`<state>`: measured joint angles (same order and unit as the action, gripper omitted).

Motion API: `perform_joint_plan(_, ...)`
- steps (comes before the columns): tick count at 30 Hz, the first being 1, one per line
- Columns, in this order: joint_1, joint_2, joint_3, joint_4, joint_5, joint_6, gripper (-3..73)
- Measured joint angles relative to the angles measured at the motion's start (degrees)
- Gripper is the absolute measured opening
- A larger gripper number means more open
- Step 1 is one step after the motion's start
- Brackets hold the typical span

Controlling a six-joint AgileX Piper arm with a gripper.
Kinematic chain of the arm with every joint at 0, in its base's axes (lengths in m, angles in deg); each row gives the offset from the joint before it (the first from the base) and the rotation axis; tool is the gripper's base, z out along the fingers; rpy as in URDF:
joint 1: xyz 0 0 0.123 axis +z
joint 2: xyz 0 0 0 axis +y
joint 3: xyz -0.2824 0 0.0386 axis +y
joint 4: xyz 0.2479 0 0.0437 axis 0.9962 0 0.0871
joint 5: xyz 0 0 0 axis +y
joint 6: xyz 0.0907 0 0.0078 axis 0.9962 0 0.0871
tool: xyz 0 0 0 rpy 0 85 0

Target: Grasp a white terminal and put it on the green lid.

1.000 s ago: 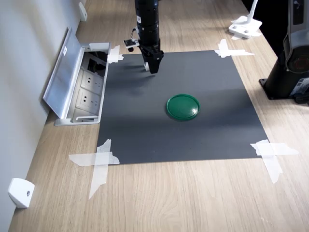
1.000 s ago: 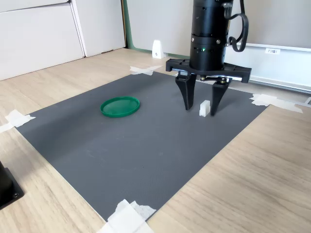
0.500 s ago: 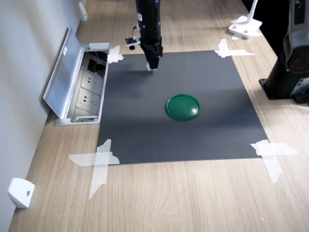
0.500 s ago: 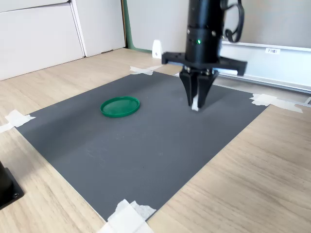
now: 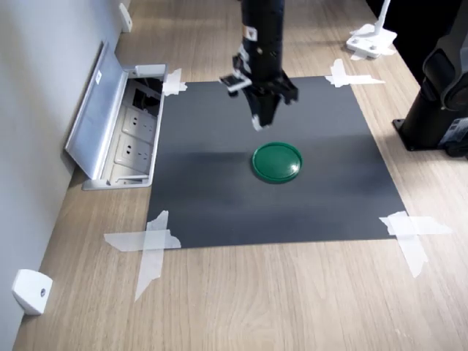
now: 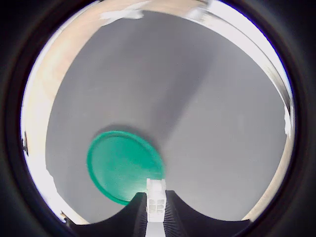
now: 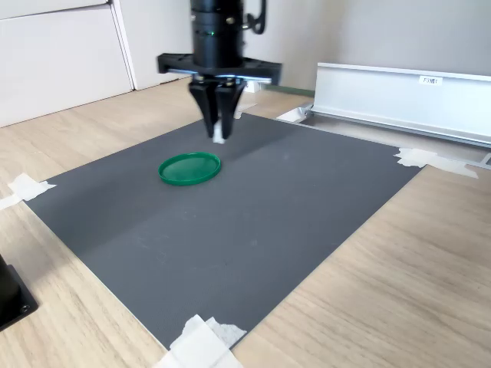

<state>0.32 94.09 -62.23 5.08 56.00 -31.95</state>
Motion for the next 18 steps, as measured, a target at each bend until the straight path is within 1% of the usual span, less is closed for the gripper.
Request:
perform_joint_plan(3,2.60,-1.09,2.67,0.00,-1.50,1.18,8.7)
perform_joint_plan(7,4.73,-1.84,5.90,0.00,-3.49,1.77,8.7)
perform_joint_plan(9,5.25,-1.89,7.30,-0.18,-4.42,2.47,8.7)
perform_joint_plan(14,5.34,-1.89,8.47,-2.57,-7.72,5.25,8.7)
perform_joint_plan(18,5.34,-1.91,8.47,-2.54,-9.49,5.50,8.7)
